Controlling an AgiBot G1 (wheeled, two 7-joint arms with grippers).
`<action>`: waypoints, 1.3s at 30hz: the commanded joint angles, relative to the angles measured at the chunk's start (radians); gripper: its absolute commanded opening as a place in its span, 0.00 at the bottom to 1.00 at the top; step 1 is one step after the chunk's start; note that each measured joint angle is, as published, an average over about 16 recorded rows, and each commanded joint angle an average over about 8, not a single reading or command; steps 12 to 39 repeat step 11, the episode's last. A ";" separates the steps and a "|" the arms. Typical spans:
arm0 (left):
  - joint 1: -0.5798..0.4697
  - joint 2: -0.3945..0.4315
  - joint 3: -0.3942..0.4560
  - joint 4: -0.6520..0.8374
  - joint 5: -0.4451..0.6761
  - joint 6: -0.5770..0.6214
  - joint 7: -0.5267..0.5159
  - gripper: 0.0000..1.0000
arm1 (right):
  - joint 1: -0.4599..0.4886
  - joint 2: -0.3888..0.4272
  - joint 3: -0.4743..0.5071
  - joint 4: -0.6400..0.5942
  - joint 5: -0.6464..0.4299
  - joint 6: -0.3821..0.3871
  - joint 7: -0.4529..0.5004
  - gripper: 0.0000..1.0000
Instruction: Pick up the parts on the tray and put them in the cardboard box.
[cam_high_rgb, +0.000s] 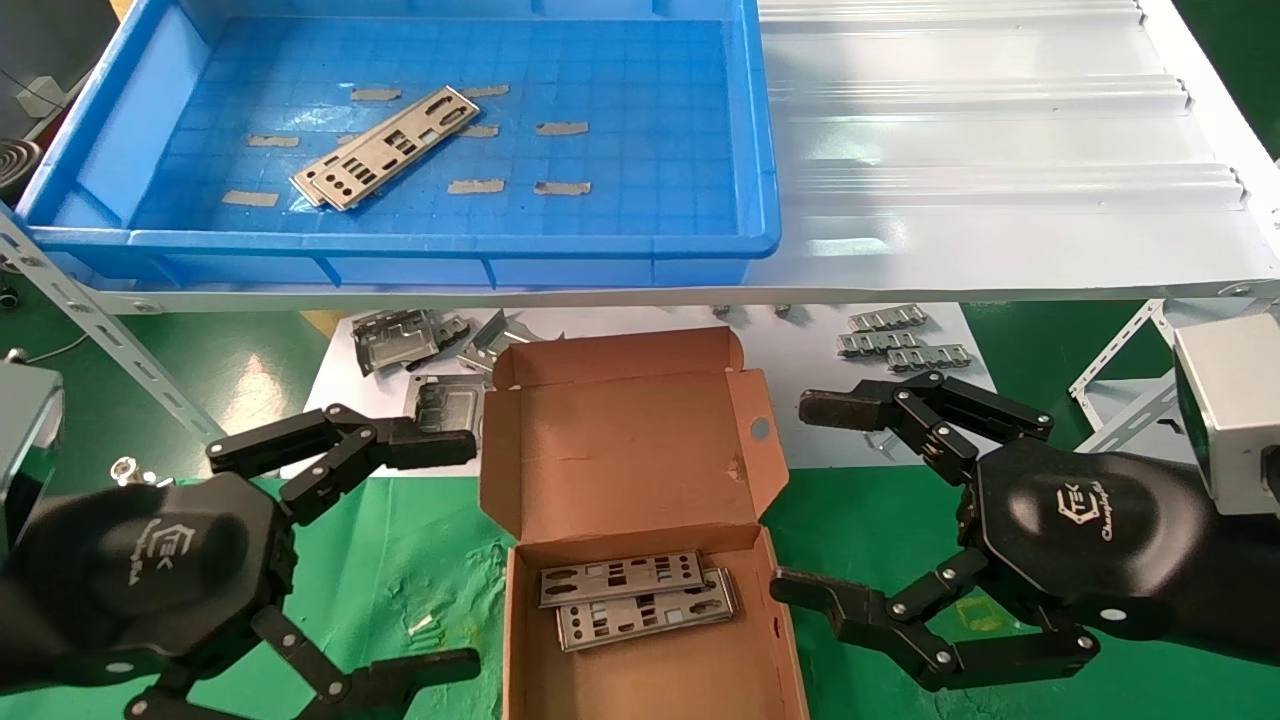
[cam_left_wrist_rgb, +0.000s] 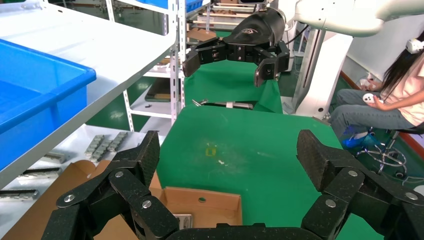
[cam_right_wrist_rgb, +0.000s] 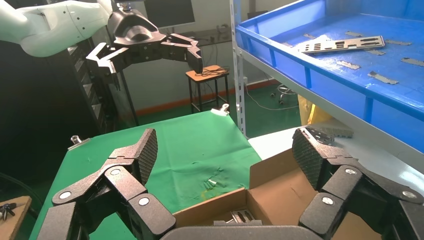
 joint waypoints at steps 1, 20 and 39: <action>0.000 0.000 0.000 0.000 0.000 0.000 0.000 1.00 | 0.000 0.000 0.000 0.000 0.000 0.000 0.000 1.00; 0.000 0.000 0.000 0.000 0.000 0.000 0.000 1.00 | 0.000 0.000 0.000 0.000 0.000 0.000 0.000 1.00; 0.000 0.000 0.000 0.000 0.000 0.000 0.000 1.00 | 0.000 0.000 0.000 0.000 0.000 0.000 0.000 1.00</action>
